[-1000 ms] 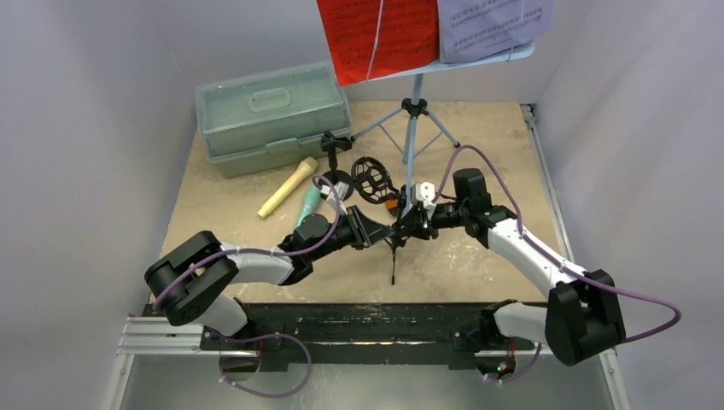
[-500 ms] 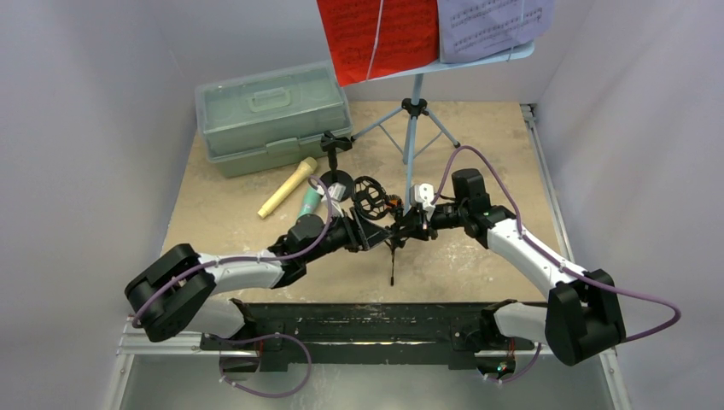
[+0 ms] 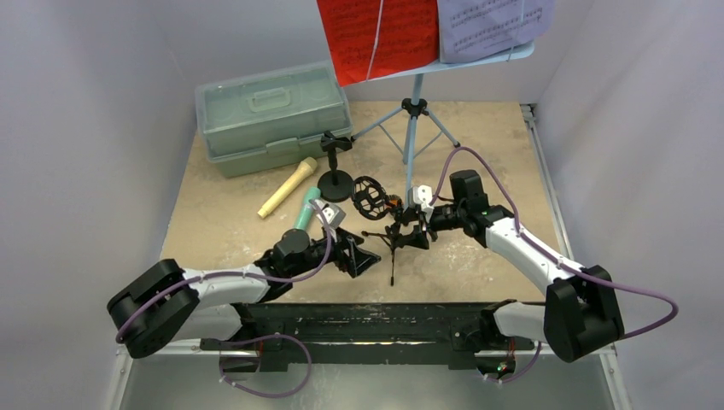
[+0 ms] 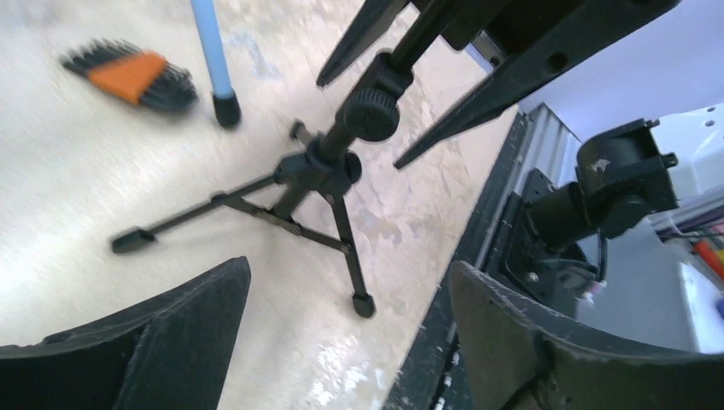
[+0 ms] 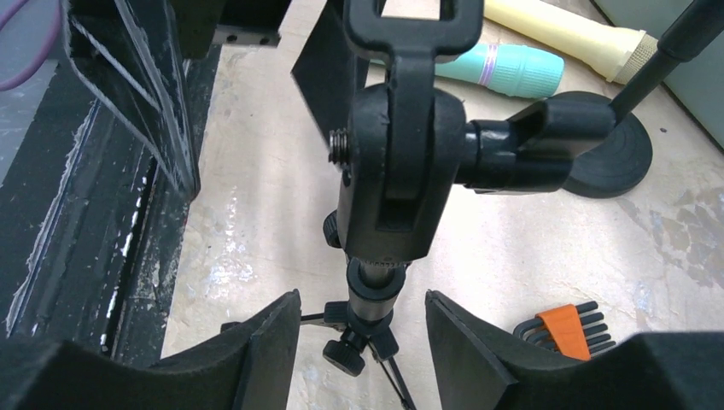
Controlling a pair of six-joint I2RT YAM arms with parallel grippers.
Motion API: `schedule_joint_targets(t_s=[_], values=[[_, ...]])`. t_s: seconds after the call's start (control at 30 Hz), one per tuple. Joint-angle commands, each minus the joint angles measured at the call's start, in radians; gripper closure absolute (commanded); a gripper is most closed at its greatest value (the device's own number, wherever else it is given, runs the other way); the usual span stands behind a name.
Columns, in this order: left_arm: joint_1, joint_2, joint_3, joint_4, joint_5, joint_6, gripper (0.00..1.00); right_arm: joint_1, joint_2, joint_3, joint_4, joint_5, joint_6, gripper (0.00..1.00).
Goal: Pack up the instrument practice props
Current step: Unscrew the knob on the microphone stand.
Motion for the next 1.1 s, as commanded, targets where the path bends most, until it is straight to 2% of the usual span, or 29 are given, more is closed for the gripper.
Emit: schedule_joint_targets(t_s=[0.0, 0.1, 0.2, 0.3, 0.47, 0.7, 0.9, 1.07], values=[[0.005, -0.089, -0.023, 0.123, -0.088, 0.274, 0.08, 0.006, -0.002, 0.022, -0.014, -0.037, -0.027, 0.39], [0.004, -0.079, -0.03, 0.217, -0.079, 0.394, 0.02, 0.005, 0.005, 0.025, -0.012, -0.051, -0.023, 0.38], [0.005, -0.01, -0.025, 0.321, -0.022, 0.529, 0.02, 0.005, 0.015, 0.028, -0.008, -0.069, -0.01, 0.38], [0.005, 0.081, -0.005, 0.43, 0.0, 0.58, 0.03, 0.006, 0.022, 0.025, -0.002, -0.076, -0.003, 0.39], [0.004, 0.199, 0.057, 0.506, 0.03, 0.575, 0.09, 0.006, 0.024, 0.025, 0.002, -0.079, 0.004, 0.42], [0.005, 0.259, 0.071, 0.6, 0.031, 0.531, 0.2, 0.006, 0.032, 0.025, 0.006, -0.078, 0.013, 0.46], [0.005, 0.323, 0.094, 0.664, 0.054, 0.483, 0.36, 0.006, 0.034, 0.022, 0.016, -0.075, 0.024, 0.52], [0.005, 0.367, 0.105, 0.696, 0.082, 0.45, 0.43, 0.006, 0.036, 0.022, 0.02, -0.073, 0.028, 0.58]])
